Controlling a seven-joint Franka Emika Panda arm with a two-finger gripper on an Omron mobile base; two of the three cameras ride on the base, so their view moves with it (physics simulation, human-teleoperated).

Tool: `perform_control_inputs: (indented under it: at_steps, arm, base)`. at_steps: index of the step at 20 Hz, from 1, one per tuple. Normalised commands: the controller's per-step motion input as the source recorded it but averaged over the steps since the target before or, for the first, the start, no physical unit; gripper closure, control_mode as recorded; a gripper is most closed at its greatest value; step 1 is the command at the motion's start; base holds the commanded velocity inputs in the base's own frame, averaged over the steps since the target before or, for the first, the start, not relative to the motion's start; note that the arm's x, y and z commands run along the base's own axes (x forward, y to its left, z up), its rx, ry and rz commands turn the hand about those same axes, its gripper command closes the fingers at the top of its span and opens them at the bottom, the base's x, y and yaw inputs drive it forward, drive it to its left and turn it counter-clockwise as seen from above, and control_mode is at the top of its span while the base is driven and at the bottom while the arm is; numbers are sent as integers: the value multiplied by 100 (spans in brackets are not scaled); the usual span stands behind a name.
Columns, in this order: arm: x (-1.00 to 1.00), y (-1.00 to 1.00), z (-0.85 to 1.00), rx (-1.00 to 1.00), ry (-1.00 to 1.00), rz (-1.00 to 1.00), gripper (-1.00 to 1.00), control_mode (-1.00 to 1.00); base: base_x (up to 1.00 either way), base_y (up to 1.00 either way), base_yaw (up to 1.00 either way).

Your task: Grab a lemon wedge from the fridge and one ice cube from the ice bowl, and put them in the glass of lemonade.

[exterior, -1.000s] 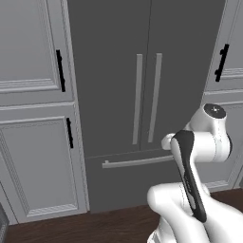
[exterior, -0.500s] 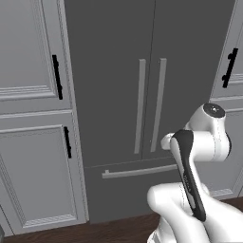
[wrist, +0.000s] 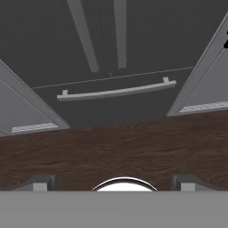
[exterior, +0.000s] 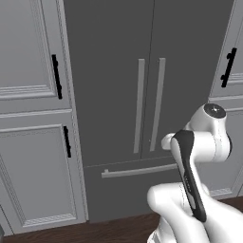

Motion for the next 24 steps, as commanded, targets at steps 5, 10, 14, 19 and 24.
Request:
perform_control_inputs:
  at_steps: [5, 10, 14, 19, 24]
  arm:
    - [-9, 0, 12, 0, -9, 1, -100, -100]
    - [-9, 10, 50, -14, -19, 13, -100, -100]
    - [-21, 0, 50, -17, -16, 10, -100, -100]
    - [0, 0, 34, 0, -14, 1, -100, -100]
    - [7, 0, 25, 7, -10, -2, -100, -100]
  base:
    - [-8, 1, 0]
    - [0, 0, 0]
    - [0, 0, 0]
    - [0, 0, 0]
    - [0, 0, 0]
